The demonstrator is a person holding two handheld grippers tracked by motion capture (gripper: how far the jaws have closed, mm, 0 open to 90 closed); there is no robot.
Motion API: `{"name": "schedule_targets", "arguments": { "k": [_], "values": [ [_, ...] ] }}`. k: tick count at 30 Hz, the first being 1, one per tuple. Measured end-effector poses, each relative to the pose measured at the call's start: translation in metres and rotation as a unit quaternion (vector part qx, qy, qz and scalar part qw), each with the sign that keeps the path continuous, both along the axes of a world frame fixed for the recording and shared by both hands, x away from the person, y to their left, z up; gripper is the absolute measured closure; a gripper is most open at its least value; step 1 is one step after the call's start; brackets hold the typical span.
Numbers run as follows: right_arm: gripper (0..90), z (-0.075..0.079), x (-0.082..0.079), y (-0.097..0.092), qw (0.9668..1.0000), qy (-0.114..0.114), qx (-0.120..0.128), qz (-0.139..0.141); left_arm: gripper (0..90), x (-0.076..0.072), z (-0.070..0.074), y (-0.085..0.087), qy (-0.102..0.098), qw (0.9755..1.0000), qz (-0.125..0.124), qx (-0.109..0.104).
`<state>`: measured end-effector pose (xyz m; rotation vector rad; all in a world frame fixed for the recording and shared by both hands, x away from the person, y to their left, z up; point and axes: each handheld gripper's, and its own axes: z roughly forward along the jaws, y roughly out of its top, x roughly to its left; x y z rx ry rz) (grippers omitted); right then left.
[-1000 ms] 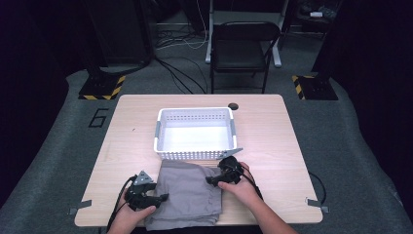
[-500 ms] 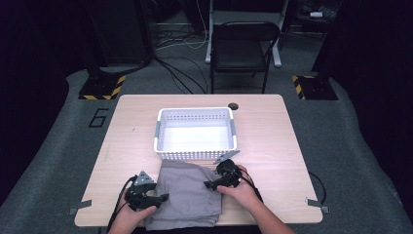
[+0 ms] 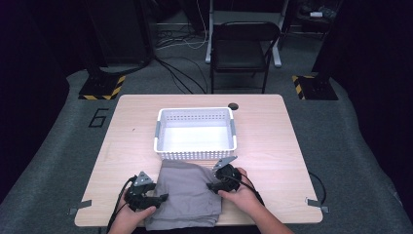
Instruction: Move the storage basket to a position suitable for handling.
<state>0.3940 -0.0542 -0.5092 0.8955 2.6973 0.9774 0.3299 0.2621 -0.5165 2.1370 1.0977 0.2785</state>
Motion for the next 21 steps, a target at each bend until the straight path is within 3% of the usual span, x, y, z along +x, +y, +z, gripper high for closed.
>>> {"name": "schedule_targets", "arguments": {
  "k": [6,10,11,16,18,21],
  "values": [
    [59.9,-0.001,-0.004,-0.002,0.9999,-0.001,0.010,-0.004,31.2,-0.001,0.000,0.001,0.003,1.0000,0.009,0.002],
    [70.4,0.000,-0.006,0.000,0.9997,0.018,0.013,-0.006,32.1,-0.001,0.003,0.004,0.016,0.9996,0.021,-0.009],
    [71.6,0.000,-0.006,0.001,0.9999,0.010,0.011,-0.001,32.1,-0.002,0.003,0.004,0.016,0.9994,0.027,-0.012],
    [73.6,0.001,-0.007,0.002,0.9999,0.009,0.006,0.001,31.5,-0.010,0.008,0.004,0.004,0.9993,0.038,-0.006],
    [73.6,0.001,-0.007,0.002,0.9999,0.011,0.008,0.000,30.7,-0.007,0.008,0.004,0.003,0.9994,0.036,0.002],
    [73.4,0.001,-0.006,0.001,0.9999,0.010,0.011,0.001,30.2,0.000,0.005,0.002,0.011,0.9990,0.043,-0.004]
  ]
}}
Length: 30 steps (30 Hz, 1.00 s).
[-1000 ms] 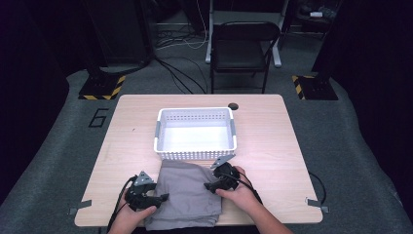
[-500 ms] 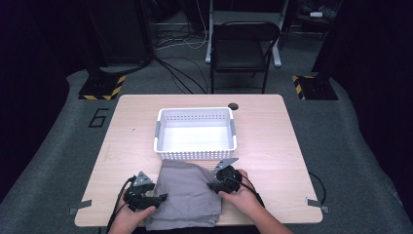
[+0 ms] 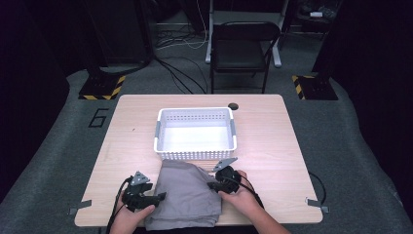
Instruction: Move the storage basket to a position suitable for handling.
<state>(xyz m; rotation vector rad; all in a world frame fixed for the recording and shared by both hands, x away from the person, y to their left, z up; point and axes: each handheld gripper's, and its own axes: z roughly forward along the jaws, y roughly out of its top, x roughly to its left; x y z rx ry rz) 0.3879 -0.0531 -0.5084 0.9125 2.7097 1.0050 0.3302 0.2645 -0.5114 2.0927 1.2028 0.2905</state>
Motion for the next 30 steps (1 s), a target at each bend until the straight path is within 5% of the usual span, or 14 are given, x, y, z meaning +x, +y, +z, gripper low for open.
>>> {"name": "schedule_targets", "arguments": {
  "k": [6,15,23,30],
  "values": [
    [73.0,0.000,0.000,0.000,1.0000,0.003,0.003,-0.004,25.8,-0.001,-0.003,-0.011,0.006,0.9999,0.010,0.008],
    [72.6,0.000,0.000,-0.001,1.0000,0.004,0.004,-0.003,26.6,-0.003,-0.004,-0.026,-0.009,0.9990,-0.011,0.042],
    [72.1,-0.001,-0.001,-0.001,0.9999,0.006,0.008,-0.007,54.2,-0.002,0.000,-0.017,0.000,0.9995,0.002,0.030],
    [72.0,-0.001,-0.001,0.000,1.0000,0.000,0.009,-0.003,59.8,0.001,0.000,-0.014,0.000,0.9994,0.012,0.034]
  ]
}}
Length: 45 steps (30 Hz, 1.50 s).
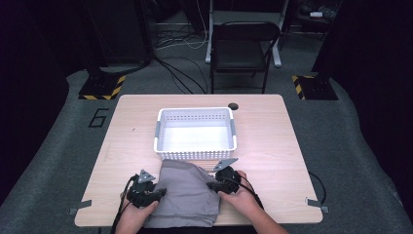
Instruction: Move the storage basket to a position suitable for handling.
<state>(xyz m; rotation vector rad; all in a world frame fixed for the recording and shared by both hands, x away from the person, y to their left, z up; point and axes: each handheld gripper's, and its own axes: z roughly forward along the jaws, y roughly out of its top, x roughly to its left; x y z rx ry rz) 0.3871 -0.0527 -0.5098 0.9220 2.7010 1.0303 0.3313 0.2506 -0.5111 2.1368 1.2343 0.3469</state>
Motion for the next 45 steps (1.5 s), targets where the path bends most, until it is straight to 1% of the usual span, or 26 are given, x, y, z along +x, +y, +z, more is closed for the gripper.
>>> {"name": "schedule_targets", "arguments": {
  "k": [4,5,8,9,10,11,12,13,17,19,21,23,26,28,29,30,32,33,34,36,38,40,41,42,44,45],
  "values": [
    [71.9,0.000,0.000,0.000,1.0000,0.000,0.001,-0.002,62.6,-0.001,0.000,-0.002,0.005,1.0000,0.006,-0.002],
    [72.0,0.000,0.000,0.000,1.0000,0.000,0.001,-0.002,63.9,-0.001,0.000,-0.003,0.007,0.9998,0.015,-0.012],
    [72.0,0.000,0.000,0.000,1.0000,0.001,0.001,-0.003,66.9,-0.001,0.001,-0.002,0.008,0.9999,0.006,-0.008],
    [72.2,0.000,0.000,0.000,1.0000,0.001,0.000,-0.003,67.6,-0.001,0.000,-0.002,0.005,0.9999,0.005,-0.015],
    [72.4,0.000,0.000,0.000,1.0000,0.002,0.000,-0.004,69.3,-0.002,0.000,-0.001,0.005,0.9999,-0.006,-0.013],
    [72.7,0.000,0.000,0.000,1.0000,0.003,0.000,-0.002,70.6,-0.002,0.000,-0.002,0.000,0.9998,-0.001,-0.018],
    [72.8,0.000,0.000,0.000,1.0000,0.003,-0.001,-0.002,71.8,-0.003,0.001,-0.002,-0.002,0.9999,-0.010,-0.013],
    [73.0,0.001,0.000,0.001,1.0000,0.004,-0.002,-0.002,73.9,-0.004,0.002,-0.003,-0.008,0.9998,-0.012,-0.016],
    [74.1,0.001,0.000,0.001,1.0000,0.003,-0.001,-0.006,78.5,-0.008,0.006,-0.009,-0.014,0.9996,-0.022,-0.013],
    [74.6,0.002,-0.002,0.002,0.9999,0.007,0.000,-0.013,78.9,-0.008,0.007,-0.007,-0.007,0.9995,-0.028,-0.016],
    [75.0,0.002,-0.001,0.002,1.0000,0.002,-0.002,-0.008,79.1,-0.008,0.006,-0.007,0.001,0.9993,-0.017,-0.033],
    [75.5,0.003,0.000,0.002,0.9999,0.003,0.003,-0.012,79.1,-0.007,0.007,-0.004,0.004,0.9990,-0.024,-0.038],
    [75.8,0.005,0.000,0.001,0.9998,0.005,0.005,-0.016,79.1,-0.008,0.007,-0.005,0.007,0.9987,-0.015,-0.047],
    [75.9,0.006,0.000,0.001,0.9999,0.007,0.004,-0.014,79.1,-0.009,0.009,-0.005,0.000,0.9990,-0.025,-0.038],
    [75.9,0.008,-0.001,0.002,0.9998,0.011,0.003,-0.019,79.1,-0.011,0.009,-0.007,-0.002,0.9989,-0.018,-0.043],
    [75.9,0.009,0.000,0.001,0.9999,-0.002,0.000,-0.012,79.0,-0.011,0.010,-0.007,-0.005,0.9990,-0.022,-0.039],
    [75.9,0.011,-0.002,0.001,0.9999,-0.004,0.001,-0.016,79.1,-0.013,0.012,-0.008,-0.008,0.9989,-0.020,-0.042],
    [75.9,0.012,-0.004,0.002,0.9996,-0.001,0.006,-0.029,79.1,-0.013,0.013,-0.007,-0.010,0.9988,-0.023,-0.042],
    [75.9,0.013,-0.004,0.001,0.9997,-0.003,0.003,-0.026,79.1,-0.014,0.014,-0.008,-0.011,0.9988,-0.021,-0.042],
    [75.8,0.015,-0.005,0.000,0.9995,-0.001,0.005,-0.032,79.1,-0.015,0.016,-0.009,-0.009,0.9984,-0.010,-0.055],
    [75.9,0.017,-0.006,0.000,0.9991,0.006,0.008,-0.042,79.1,-0.015,0.017,-0.008,-0.009,0.9980,-0.008,-0.062],
    [75.9,0.019,-0.005,-0.001,0.9992,0.004,0.010,-0.039,79.1,-0.015,0.018,-0.007,-0.007,0.9977,-0.010,-0.066],
    [75.9,0.020,-0.006,-0.001,0.9988,0.011,0.013,-0.045,79.1,-0.016,0.018,-0.007,-0.008,0.9975,-0.006,-0.070],
    [76.0,0.021,-0.004,-0.003,0.9993,0.001,0.013,-0.034,79.1,-0.016,0.019,-0.006,-0.005,0.9974,-0.006,-0.072],
    [76.1,0.025,-0.005,-0.004,0.9988,0.015,0.017,-0.043,79.1,-0.017,0.021,-0.006,-0.001,0.9969,-0.005,-0.078],
    [76.2,0.026,-0.005,-0.003,0.9986,0.008,0.023,-0.046,79.1,-0.017,0.022,-0.006,-0.002,0.9968,-0.003,-0.079]
  ]
}}
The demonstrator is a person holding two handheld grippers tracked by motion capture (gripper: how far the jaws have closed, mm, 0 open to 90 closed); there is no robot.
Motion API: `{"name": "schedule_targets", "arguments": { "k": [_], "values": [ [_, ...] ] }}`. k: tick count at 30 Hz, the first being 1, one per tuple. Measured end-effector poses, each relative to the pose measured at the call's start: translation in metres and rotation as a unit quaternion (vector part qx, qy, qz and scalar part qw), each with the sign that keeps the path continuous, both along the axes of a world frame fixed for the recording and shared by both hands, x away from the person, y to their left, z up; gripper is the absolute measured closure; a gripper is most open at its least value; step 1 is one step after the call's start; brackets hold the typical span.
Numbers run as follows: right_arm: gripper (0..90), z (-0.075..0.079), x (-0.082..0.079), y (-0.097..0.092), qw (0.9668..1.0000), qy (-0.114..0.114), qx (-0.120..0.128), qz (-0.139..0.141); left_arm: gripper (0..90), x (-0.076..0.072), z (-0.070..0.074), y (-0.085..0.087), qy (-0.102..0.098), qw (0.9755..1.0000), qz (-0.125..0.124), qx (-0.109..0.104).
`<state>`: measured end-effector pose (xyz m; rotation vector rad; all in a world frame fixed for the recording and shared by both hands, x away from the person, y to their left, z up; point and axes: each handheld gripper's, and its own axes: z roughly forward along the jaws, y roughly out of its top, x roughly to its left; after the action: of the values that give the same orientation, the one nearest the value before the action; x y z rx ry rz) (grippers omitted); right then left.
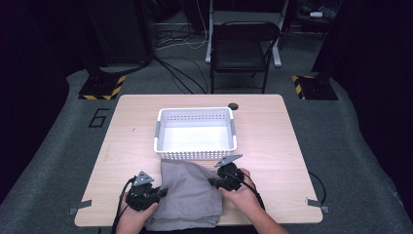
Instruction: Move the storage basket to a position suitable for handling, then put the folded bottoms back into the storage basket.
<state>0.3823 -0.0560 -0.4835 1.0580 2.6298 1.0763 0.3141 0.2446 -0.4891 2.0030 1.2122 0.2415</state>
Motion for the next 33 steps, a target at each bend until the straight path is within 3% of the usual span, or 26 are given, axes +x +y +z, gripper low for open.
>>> {"name": "schedule_targets", "arguments": {
  "k": [4,5,6,7,8,18,25,33],
  "values": [
    [76.4,0.004,0.000,-0.001,1.0000,-0.001,-0.003,0.003,79.1,0.000,0.003,-0.001,0.000,1.0000,-0.003,0.000],
    [76.3,0.006,-0.001,-0.001,0.9999,0.013,-0.006,-0.001,79.2,-0.001,0.003,-0.002,0.000,1.0000,-0.002,-0.003],
    [76.3,0.006,0.001,-0.002,1.0000,0.005,-0.003,0.003,79.2,-0.001,0.003,-0.002,0.002,1.0000,-0.002,-0.006],
    [76.3,0.007,0.000,-0.003,0.9999,0.013,-0.005,0.001,79.2,0.000,0.004,-0.002,0.001,0.9999,-0.010,0.005],
    [76.3,0.008,0.000,-0.003,0.9997,0.023,-0.002,-0.005,79.2,-0.001,0.004,-0.003,0.005,0.9999,-0.010,0.001],
    [76.3,0.018,0.003,-0.009,0.9992,0.032,0.010,-0.023,79.2,-0.001,0.016,-0.004,0.002,0.9999,-0.010,-0.011],
    [76.3,0.028,0.001,-0.010,0.9996,0.017,0.008,-0.022,79.2,0.002,0.021,-0.003,-0.001,0.9999,-0.010,-0.010],
    [76.2,0.049,0.001,-0.012,0.9999,-0.004,0.005,-0.016,79.1,0.003,0.037,-0.007,-0.010,0.9997,-0.011,-0.017]
  ]
}}
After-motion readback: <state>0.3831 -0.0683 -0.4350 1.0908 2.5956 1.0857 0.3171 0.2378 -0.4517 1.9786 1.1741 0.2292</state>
